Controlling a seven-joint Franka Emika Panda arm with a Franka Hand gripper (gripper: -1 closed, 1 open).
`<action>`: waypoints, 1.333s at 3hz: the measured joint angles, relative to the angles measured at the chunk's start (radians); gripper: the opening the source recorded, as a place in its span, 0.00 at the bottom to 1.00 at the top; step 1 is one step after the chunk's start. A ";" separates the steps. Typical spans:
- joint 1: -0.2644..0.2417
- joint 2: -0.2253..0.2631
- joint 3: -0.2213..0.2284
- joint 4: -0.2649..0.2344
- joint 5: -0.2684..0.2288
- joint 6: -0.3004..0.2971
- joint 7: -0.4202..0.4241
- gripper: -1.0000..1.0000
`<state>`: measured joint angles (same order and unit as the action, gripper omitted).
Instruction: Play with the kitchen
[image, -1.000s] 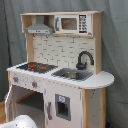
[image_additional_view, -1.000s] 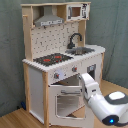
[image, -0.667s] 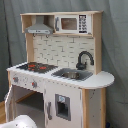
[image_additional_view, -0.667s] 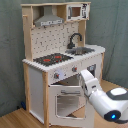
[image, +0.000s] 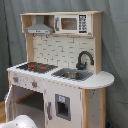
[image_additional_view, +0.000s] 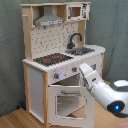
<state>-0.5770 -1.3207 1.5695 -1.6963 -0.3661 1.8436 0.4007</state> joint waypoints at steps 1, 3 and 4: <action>0.009 0.028 -0.021 -0.001 0.008 0.000 -0.094 1.00; 0.040 0.130 -0.077 -0.021 0.030 -0.022 -0.293 1.00; 0.079 0.188 -0.112 -0.049 0.042 -0.065 -0.367 1.00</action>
<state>-0.4979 -1.1325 1.4576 -1.7455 -0.3237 1.7789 0.0337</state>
